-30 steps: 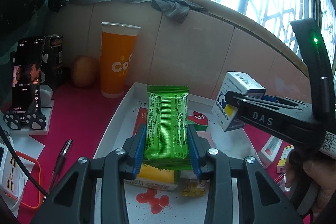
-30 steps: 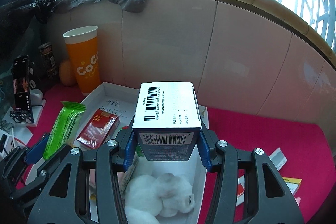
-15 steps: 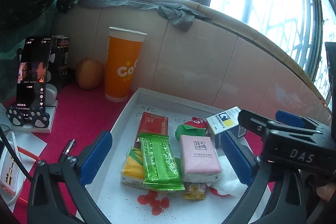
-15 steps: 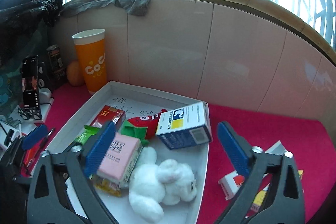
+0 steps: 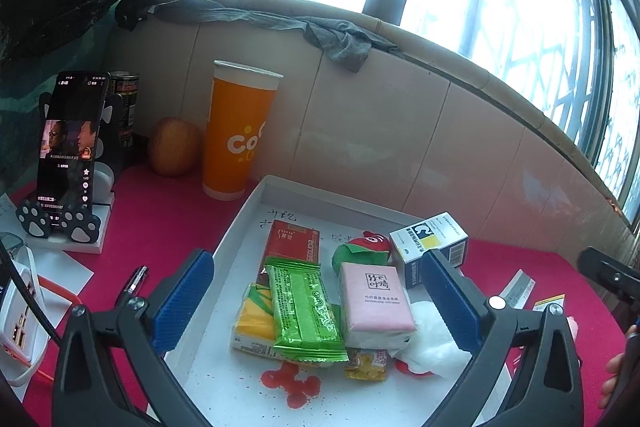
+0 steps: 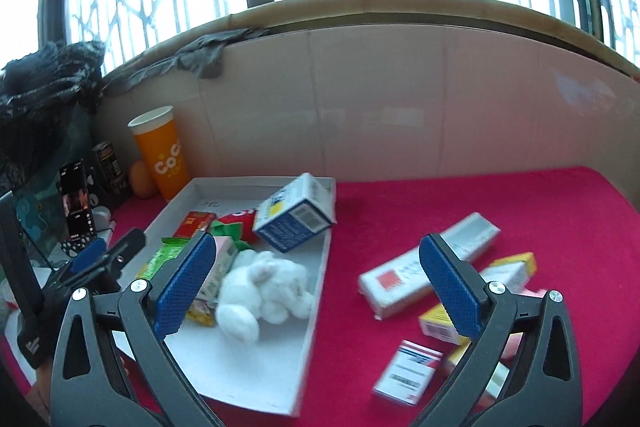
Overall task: Organize objects
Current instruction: 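Move both open tools from the tray back to the pile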
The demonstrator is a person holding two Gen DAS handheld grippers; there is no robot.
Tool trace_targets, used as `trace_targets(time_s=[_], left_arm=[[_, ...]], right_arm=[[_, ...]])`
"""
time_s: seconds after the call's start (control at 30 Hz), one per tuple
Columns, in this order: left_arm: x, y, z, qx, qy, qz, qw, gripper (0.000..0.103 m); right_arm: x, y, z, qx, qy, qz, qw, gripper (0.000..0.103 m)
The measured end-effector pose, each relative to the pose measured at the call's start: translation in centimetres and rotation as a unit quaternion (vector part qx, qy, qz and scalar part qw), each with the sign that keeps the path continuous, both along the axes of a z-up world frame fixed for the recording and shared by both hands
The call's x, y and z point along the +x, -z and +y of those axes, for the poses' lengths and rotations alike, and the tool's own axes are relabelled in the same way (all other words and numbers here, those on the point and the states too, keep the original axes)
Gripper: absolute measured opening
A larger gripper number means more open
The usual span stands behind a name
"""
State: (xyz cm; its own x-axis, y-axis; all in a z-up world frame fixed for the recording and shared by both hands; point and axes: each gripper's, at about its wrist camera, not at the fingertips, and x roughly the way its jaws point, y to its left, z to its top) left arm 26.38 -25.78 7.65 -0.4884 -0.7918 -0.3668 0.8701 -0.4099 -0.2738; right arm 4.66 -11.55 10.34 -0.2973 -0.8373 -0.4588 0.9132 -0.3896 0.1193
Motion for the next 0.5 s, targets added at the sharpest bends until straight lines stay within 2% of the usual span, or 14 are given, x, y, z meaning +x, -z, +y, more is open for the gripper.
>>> trace_targets(time_s=[0.27, 0.5], left_arm=[[-0.4, 0.3, 0.2, -0.001, -0.001, -0.011, 0.9999, 0.103], [-0.9, 0.6, 0.5, -0.003, 0.005, -0.017, 0.9998, 0.103]], right_arm=[[-6.3, 0.3, 5.3, -0.005, 0.097, -0.043, 0.994, 0.103], [-10.1, 2.5, 9.2, 0.012, 0.159, -0.075, 0.984, 0.103]])
